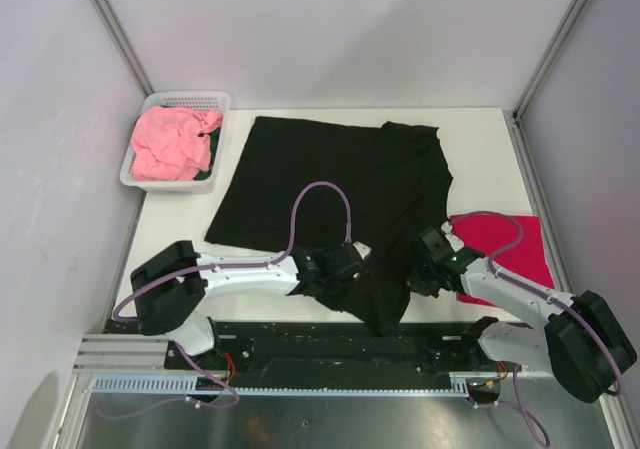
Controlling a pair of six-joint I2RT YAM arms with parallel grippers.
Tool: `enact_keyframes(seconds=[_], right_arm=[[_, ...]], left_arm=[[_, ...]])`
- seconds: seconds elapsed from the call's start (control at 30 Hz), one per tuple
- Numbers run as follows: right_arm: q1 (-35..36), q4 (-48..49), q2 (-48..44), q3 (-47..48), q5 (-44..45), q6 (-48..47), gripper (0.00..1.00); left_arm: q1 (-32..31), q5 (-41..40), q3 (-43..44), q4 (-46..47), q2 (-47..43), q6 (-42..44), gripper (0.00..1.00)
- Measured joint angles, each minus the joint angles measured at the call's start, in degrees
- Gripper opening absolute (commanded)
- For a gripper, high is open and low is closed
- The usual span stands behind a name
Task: Fold and stack the t-shirts
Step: Flatten out the tshirt
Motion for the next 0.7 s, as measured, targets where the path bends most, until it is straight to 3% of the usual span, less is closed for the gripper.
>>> enact_keyframes(seconds=[0.17, 0.37, 0.53, 0.7], right_arm=[[-1.2, -0.5, -1.8, -0.9, -1.1, 0.3, 0.00], [-5.1, -8.8, -14.2, -2.4, -4.2, 0.3, 0.00], [-7.4, -15.2, -22.4, -2.4, -5.8, 0.3, 0.00], [-8.4, -17.4, -21.0, -2.4, -7.9, -0.3, 0.00]], left_arm=[[0.3, 0.1, 0.6, -0.3, -0.4, 0.0, 0.12], [3.8, 0.9, 1.0, -1.2, -4.6, 0.1, 0.35], [11.1, 1.1, 1.6, -1.6, -9.0, -0.2, 0.39], [24.5, -3.1, -0.3, -2.1, -14.1, -3.8, 0.40]])
